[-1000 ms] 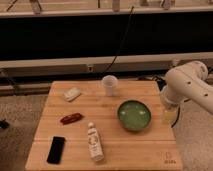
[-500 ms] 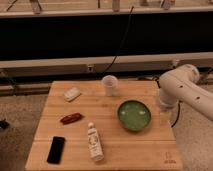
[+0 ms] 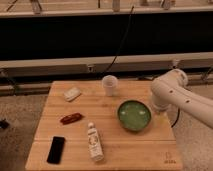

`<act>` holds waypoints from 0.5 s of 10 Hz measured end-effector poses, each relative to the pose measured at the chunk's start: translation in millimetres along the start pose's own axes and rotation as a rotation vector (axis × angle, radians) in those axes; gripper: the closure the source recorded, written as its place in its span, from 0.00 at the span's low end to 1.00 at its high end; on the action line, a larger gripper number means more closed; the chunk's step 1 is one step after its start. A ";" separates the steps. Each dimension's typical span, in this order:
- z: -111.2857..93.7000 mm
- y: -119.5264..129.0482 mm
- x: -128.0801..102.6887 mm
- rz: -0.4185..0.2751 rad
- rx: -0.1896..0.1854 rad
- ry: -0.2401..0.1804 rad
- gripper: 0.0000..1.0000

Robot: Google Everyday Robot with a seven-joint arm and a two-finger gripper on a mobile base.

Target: Pick up the ceramic bowl

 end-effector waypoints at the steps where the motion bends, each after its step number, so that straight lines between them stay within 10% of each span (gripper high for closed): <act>1: 8.0 -0.5 -8.6 -0.028 0.001 0.000 0.20; 5: 24.2 5.8 -25.8 -0.110 0.004 -0.005 0.34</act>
